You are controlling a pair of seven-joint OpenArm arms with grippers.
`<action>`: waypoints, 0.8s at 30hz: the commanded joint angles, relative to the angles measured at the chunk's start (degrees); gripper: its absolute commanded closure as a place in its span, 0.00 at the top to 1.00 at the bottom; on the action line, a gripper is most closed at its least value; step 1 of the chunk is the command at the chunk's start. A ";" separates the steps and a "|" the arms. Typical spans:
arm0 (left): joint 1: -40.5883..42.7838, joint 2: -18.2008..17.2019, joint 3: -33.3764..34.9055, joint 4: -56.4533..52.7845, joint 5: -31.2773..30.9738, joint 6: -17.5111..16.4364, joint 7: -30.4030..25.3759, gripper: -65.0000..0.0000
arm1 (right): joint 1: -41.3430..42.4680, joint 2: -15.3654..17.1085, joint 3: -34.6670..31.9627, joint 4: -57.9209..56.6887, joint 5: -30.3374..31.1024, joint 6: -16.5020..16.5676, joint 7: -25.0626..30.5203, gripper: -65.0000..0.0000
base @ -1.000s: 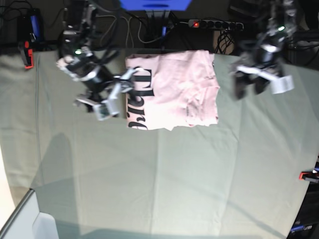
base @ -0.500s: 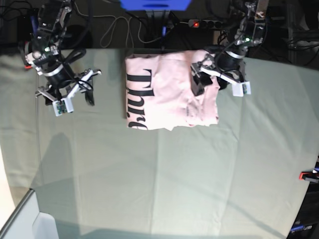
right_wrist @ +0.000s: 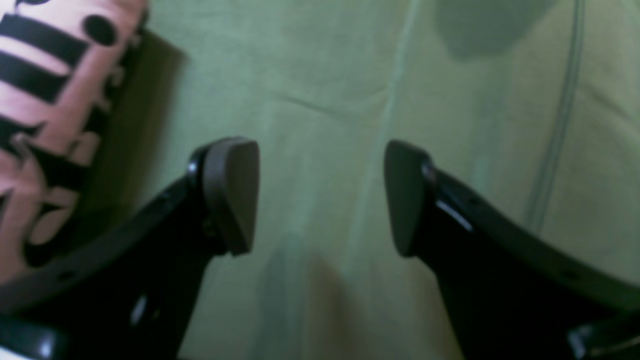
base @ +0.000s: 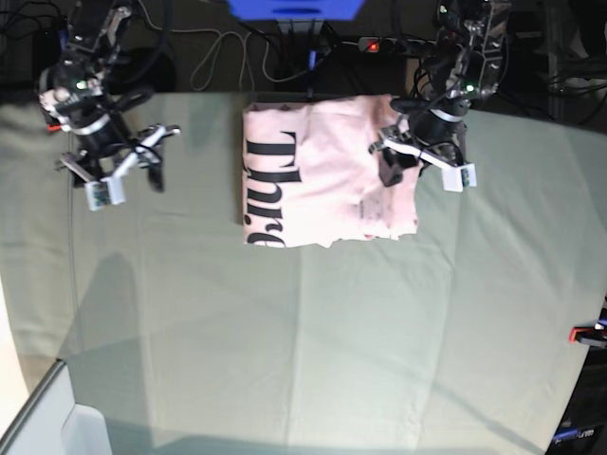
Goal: Layout the t-shirt on the table in an organized manner, then fold the t-shirt properly
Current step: 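Release the shirt and lift both grippers away, then grasp the folded shirt's edge with the left gripper and square it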
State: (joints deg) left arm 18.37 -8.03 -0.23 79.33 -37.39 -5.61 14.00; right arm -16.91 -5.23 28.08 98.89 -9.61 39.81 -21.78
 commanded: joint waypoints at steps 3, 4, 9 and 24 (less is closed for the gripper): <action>-0.39 -0.19 -0.08 -0.43 -0.11 -0.06 -0.68 0.10 | -0.02 0.18 0.72 2.87 0.95 0.19 1.17 0.61; -1.10 -0.19 -0.08 -0.78 -0.11 -0.06 -0.68 0.07 | -0.10 0.18 0.80 3.39 0.95 0.19 1.08 0.61; -3.12 -0.89 3.09 -2.71 -0.11 -0.06 -0.68 0.00 | -1.34 0.09 1.68 6.03 0.95 0.19 1.25 0.61; -24.22 -11.35 29.55 -4.12 0.60 -0.15 -0.68 0.00 | -3.36 0.09 7.75 8.32 0.95 0.19 1.34 0.61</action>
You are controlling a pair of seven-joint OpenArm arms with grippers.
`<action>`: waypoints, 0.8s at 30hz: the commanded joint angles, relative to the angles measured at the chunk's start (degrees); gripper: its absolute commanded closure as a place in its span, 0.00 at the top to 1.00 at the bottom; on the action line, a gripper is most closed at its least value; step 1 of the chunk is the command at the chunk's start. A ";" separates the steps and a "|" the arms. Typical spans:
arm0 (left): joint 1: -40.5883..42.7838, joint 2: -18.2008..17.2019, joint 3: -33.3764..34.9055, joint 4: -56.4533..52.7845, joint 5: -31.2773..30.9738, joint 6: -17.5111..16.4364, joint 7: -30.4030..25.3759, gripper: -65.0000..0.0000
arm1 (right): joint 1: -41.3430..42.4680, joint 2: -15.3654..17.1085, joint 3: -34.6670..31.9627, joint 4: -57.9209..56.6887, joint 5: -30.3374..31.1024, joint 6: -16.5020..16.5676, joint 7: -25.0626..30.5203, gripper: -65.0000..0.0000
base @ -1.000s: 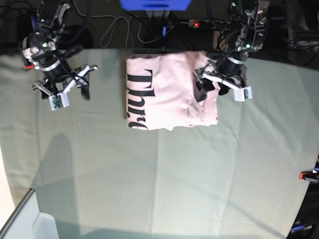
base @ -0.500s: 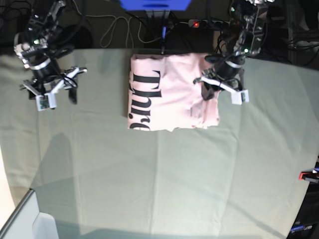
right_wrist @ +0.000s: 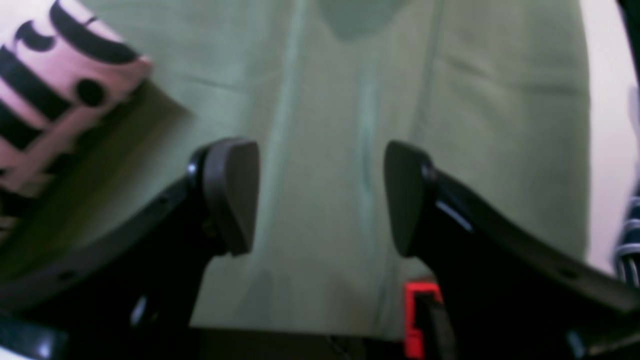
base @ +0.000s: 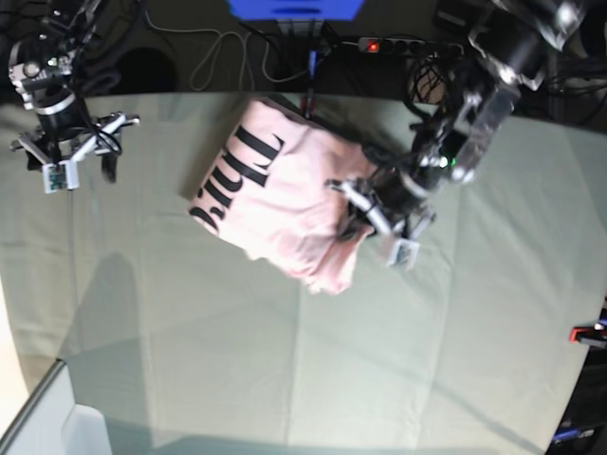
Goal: Layout the t-shirt on the table in an organized manner, then fold the t-shirt properly
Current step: 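Grasp the folded shirt's edge with the left gripper and square it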
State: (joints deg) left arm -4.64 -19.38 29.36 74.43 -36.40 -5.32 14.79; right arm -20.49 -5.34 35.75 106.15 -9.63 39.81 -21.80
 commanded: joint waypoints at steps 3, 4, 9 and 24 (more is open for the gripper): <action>-9.73 -1.15 7.43 -3.01 -0.39 -0.44 -1.47 0.00 | 0.23 0.20 2.10 1.06 0.97 0.19 1.36 0.61; -12.45 -1.15 9.89 -4.50 -0.39 -0.44 -1.47 0.00 | 0.23 0.20 2.71 1.06 0.97 0.19 1.36 0.61; -24.32 1.84 19.91 -11.53 -0.39 -9.05 -1.82 0.00 | -0.12 0.11 5.44 0.97 0.97 0.19 1.19 0.61; -33.90 19.24 25.36 -32.02 24.84 -22.59 -2.00 0.00 | -0.12 -1.64 12.91 0.71 0.97 0.19 1.27 0.61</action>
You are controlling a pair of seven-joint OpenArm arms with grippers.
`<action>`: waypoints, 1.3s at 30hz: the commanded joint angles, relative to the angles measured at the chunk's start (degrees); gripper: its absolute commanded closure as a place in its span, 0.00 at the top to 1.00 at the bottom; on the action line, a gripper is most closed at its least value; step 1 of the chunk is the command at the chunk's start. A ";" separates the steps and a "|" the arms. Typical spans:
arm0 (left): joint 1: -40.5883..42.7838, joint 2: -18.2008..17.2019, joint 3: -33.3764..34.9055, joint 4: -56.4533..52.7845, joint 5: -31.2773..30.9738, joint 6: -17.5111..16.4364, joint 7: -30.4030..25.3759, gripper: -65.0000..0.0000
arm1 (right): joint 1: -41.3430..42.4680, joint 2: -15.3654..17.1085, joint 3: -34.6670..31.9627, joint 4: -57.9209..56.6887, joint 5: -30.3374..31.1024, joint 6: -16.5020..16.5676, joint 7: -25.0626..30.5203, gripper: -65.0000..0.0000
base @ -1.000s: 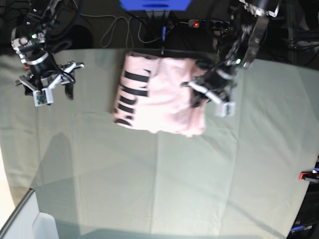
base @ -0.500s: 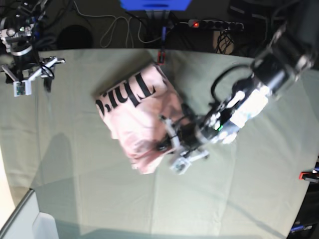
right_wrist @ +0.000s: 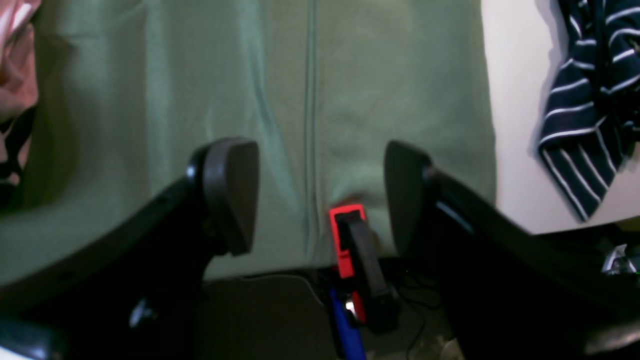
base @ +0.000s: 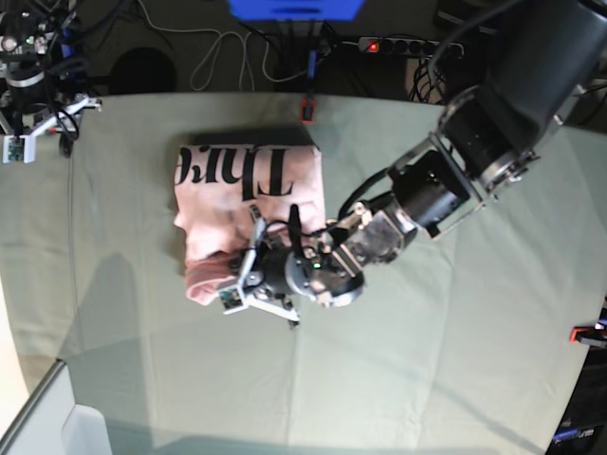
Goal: Layout the t-shirt on the table in an organized manner, then fold the t-shirt properly
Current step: 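Grasp the folded shirt's edge with the left gripper and square it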
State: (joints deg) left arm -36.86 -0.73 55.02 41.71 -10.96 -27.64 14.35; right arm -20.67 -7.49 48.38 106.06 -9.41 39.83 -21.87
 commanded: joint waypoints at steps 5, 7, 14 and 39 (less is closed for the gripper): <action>-1.69 1.66 -0.30 0.35 0.46 -0.27 -1.38 0.02 | 0.31 -0.21 0.19 0.71 0.75 0.17 1.34 0.61; -1.78 1.66 -0.30 0.53 0.46 -0.01 -1.47 0.08 | 0.49 -0.29 0.10 0.71 0.75 0.17 1.34 0.61; -1.95 1.30 -0.30 0.88 0.46 0.25 -1.12 0.34 | 0.58 -0.29 0.10 0.71 0.75 0.17 1.34 0.61; 8.77 -9.86 -28.52 25.76 0.10 0.25 7.94 0.34 | 0.14 -1.51 -13.96 3.96 0.84 0.17 1.43 0.57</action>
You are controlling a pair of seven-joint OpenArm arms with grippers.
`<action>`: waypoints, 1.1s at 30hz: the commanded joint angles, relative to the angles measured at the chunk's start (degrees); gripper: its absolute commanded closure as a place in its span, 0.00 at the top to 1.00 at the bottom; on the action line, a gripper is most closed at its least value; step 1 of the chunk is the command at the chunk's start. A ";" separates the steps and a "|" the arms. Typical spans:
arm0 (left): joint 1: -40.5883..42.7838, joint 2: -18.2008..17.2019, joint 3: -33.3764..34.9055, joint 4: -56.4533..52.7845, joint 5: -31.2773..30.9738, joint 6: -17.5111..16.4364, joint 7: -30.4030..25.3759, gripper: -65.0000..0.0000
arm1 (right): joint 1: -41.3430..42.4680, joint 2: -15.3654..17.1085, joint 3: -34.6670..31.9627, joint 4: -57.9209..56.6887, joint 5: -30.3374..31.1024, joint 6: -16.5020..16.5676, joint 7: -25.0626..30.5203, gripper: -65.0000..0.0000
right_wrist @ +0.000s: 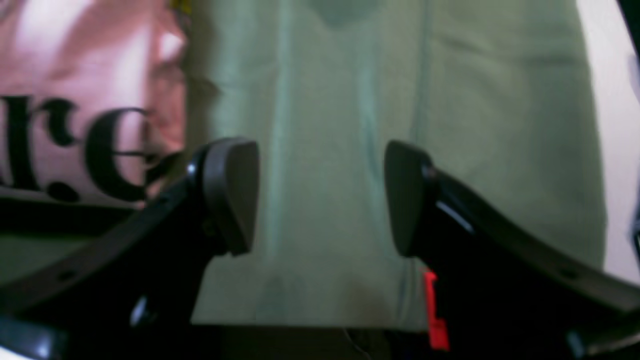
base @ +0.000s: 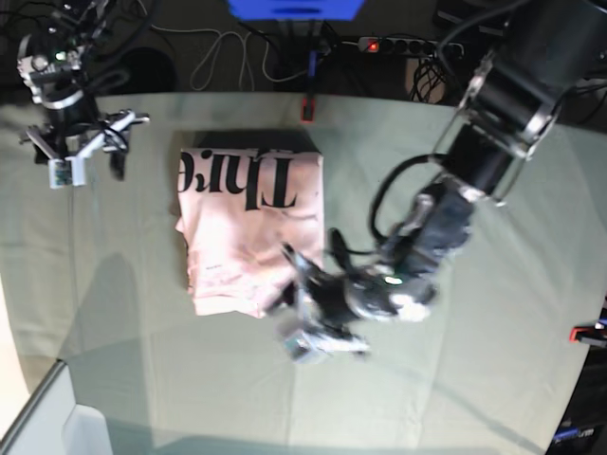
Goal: Layout the t-shirt on the table in an organized manner, then fold the t-shirt properly
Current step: 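Grasp the folded shirt's edge with the left gripper and square it, then press the folded shirt's collar edge flat with the right gripper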
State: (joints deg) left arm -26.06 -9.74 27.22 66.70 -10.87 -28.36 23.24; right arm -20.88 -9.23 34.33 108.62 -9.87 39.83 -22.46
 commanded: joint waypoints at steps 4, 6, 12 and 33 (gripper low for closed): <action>6.24 -5.16 -16.01 9.39 -0.07 0.97 4.23 0.34 | 0.27 0.23 -8.08 4.22 1.30 0.17 1.67 0.32; 10.55 -6.83 -24.54 12.38 -0.07 0.97 6.60 0.34 | 0.18 0.23 -12.30 4.31 1.30 0.17 1.58 0.15; 23.56 -7.63 -48.37 18.27 0.37 0.45 8.89 0.34 | 0.18 0.23 -23.12 1.23 1.30 0.17 1.58 0.00; 40.61 -3.76 -73.60 21.52 -0.16 0.36 8.80 0.34 | 3.96 0.23 -32.96 -20.49 1.21 0.17 2.19 0.00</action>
State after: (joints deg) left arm 14.33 -12.53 -45.98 87.39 -10.52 -28.12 33.17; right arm -17.08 -8.62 1.56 87.15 -9.58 39.66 -21.34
